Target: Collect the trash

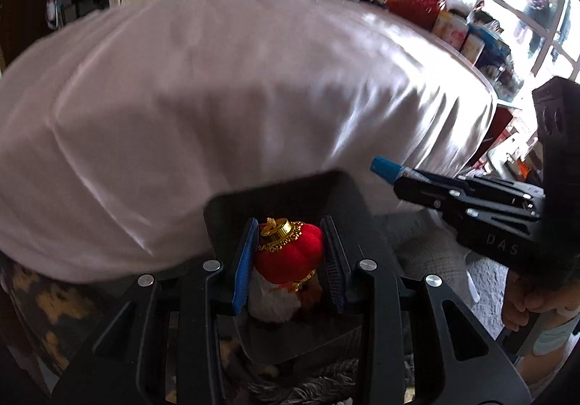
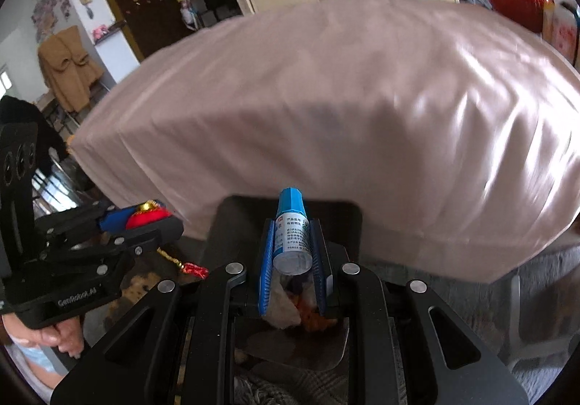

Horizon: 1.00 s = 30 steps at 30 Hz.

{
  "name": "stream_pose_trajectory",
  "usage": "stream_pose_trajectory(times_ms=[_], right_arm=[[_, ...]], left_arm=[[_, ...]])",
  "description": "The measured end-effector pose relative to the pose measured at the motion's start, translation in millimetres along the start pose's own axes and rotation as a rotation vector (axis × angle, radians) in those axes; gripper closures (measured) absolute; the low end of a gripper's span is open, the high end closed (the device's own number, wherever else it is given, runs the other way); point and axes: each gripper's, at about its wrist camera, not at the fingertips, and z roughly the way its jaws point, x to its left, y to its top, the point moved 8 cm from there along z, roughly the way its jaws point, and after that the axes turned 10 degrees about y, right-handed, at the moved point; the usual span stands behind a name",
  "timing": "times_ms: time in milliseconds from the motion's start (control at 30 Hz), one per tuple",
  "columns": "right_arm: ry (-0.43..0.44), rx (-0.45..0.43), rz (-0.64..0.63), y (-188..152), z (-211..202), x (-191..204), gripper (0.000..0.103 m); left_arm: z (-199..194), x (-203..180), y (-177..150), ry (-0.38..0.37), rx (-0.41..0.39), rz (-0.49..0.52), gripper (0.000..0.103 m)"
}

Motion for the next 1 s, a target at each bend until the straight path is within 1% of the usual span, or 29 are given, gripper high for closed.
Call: stream_pose_trajectory(times_ms=[167, 300, 367, 400, 433, 467, 500, 533, 567, 633, 667, 700, 733, 767, 833, 967, 1000], right_arm=[[0.004, 0.061, 0.045, -22, 29, -5, 0.083], [0.0, 0.091, 0.058, -29, 46, -5, 0.083], [-0.004, 0.09, 0.065, -25, 48, -5, 0.081], [-0.011, 0.082, 0.064, -24, 48, -6, 0.081], [-0.018, 0.072, 0.062, -22, 47, -8, 0.081], [-0.022, 0.067, 0.066, -22, 47, -10, 0.079], [-0.025, 0.06, 0.07, -21, 46, -11, 0.068], [-0.026, 0.048, 0.074, -19, 44, -12, 0.048], [-0.027, 0.032, 0.075, -17, 41, -13, 0.032], [-0.042, 0.001, 0.072, -11, 35, -15, 0.031], [-0.044, -0.01, 0.074, -10, 31, -17, 0.029], [-0.045, -0.022, 0.079, -7, 27, -18, 0.026], [-0.054, -0.043, 0.082, -4, 20, -20, 0.017], [-0.068, -0.064, 0.079, -1, 12, -20, 0.009], [-0.1, -0.099, 0.063, 5, -3, -21, 0.003], [-0.14, -0.162, 0.047, 16, -37, -17, 0.003], [-0.148, -0.19, 0.036, 19, -49, -14, 0.003]], left_arm=[[37, 1, -33, -0.016, 0.078, -0.023, 0.07], [54, -1, -45, -0.031, 0.109, -0.023, 0.07], [59, 1, -47, -0.022, 0.12, -0.016, 0.069], [60, 2, -48, -0.014, 0.123, -0.013, 0.067], [62, 3, -48, -0.005, 0.124, -0.013, 0.059], [62, 5, -48, 0.002, 0.121, -0.014, 0.056], [62, 7, -48, 0.006, 0.118, -0.014, 0.052], [60, 10, -48, 0.011, 0.114, -0.012, 0.05], [59, 11, -47, 0.015, 0.11, -0.011, 0.048], [54, 13, -45, 0.027, 0.098, -0.012, 0.04], [52, 13, -42, 0.034, 0.093, -0.012, 0.036], [47, 14, -40, 0.045, 0.083, -0.012, 0.03], [41, 16, -39, 0.058, 0.07, -0.009, 0.023], [36, 17, -37, 0.066, 0.058, -0.007, 0.019], [19, 20, -33, 0.086, 0.02, 0.003, 0.008], [-11, 29, -25, 0.103, -0.04, -0.007, 0.008], [-20, 29, -21, 0.109, -0.059, -0.014, 0.008]])
